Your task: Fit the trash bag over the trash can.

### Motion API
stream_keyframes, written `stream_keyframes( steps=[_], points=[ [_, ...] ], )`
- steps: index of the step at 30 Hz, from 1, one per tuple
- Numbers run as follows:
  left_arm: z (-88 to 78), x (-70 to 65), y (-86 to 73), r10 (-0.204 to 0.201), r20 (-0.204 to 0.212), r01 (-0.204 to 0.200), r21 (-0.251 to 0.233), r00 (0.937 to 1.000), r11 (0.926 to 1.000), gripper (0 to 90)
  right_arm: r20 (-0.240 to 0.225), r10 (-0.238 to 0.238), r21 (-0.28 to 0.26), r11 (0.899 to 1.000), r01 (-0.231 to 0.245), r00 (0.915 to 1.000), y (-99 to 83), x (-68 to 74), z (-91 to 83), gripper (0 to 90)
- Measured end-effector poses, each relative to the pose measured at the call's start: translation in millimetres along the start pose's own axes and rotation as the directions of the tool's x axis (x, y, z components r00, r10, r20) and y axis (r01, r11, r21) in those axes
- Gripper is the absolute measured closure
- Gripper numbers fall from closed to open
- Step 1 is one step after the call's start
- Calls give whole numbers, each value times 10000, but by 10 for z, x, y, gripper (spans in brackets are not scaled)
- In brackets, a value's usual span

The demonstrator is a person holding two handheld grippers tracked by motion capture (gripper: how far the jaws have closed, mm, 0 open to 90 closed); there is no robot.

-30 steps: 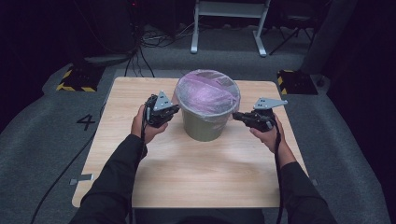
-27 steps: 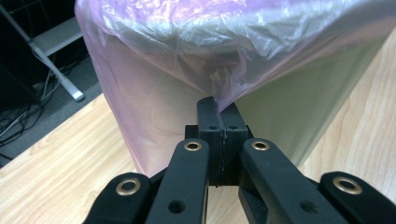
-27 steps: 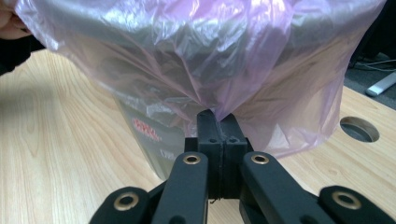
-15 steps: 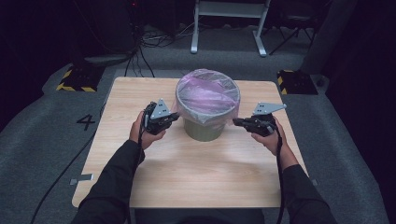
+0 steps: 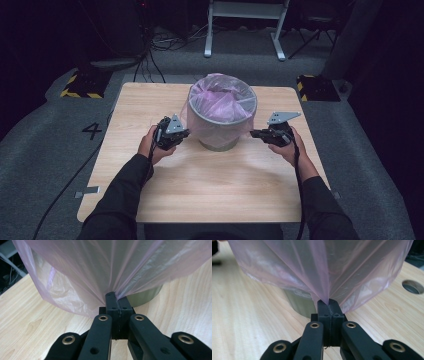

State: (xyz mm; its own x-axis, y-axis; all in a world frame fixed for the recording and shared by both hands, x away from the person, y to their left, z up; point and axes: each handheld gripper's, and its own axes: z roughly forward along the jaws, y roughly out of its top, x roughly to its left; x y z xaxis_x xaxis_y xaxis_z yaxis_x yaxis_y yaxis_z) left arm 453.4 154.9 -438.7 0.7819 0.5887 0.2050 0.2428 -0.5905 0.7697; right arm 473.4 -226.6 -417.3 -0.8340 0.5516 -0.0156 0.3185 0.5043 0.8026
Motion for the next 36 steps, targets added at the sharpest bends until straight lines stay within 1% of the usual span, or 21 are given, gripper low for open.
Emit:
stream_keyframes(
  steps=[1,2,3,6,7,10,14,16,18,20,24,26,27,34,36],
  points=[
    [22,3,-9,3,-89,-2,101,10000,9999,900,62,52,98,9999,-53,10000,-6,-14,23,900],
    [41,5,-15,-102,-68,102,66,9999,9999,900,123,65,162,9998,-66,9999,-10,-24,41,900],
    [55,17,-21,-68,-74,70,185,9999,9998,900,169,107,182,9998,-110,9998,-12,-30,51,900],
    [105,22,-32,-76,-212,82,268,9997,9996,900,360,246,200,9995,-254,9990,-10,-55,79,900],
    [131,28,-39,-40,-284,50,366,9996,9993,900,433,285,170,9994,-293,9987,-8,-65,90,900],
    [175,45,-59,-186,-442,207,462,9989,9987,900,630,465,229,9986,-480,9969,-8,-95,137,900],
    [187,58,-64,-344,-484,359,295,9982,9989,897,797,595,126,9981,-607,9950,3,-111,170,900],
    [194,60,-65,-351,-509,364,245,9981,9990,897,806,643,68,9979,-650,9947,7,-114,183,900],
    [203,65,-68,-309,-478,326,354,9984,9988,898,840,686,103,9975,-697,9941,6,-113,201,900],
    [212,62,-75,-373,-482,395,455,9981,9982,898,874,666,142,9976,-681,9939,2,-120,216,900],
    [252,60,-82,-266,-456,295,628,9986,9976,898,899,773,261,9965,-799,9929,-9,-140,241,900],
    [281,59,-92,-331,-422,359,678,9986,9971,898,898,816,307,9959,-847,9926,-18,-150,254,900],
    [290,62,-93,-301,-424,331,701,9986,9970,897,894,820,345,9958,-854,9926,-21,-155,261,900],
    [327,58,-92,-357,-383,383,716,9986,9967,896,941,882,410,9949,-923,9917,-32,-170,297,900],
    [334,62,-97,-470,-376,495,693,9982,9964,896,953,871,445,9948,-917,9916,-34,-173,305,900]
  ],
)
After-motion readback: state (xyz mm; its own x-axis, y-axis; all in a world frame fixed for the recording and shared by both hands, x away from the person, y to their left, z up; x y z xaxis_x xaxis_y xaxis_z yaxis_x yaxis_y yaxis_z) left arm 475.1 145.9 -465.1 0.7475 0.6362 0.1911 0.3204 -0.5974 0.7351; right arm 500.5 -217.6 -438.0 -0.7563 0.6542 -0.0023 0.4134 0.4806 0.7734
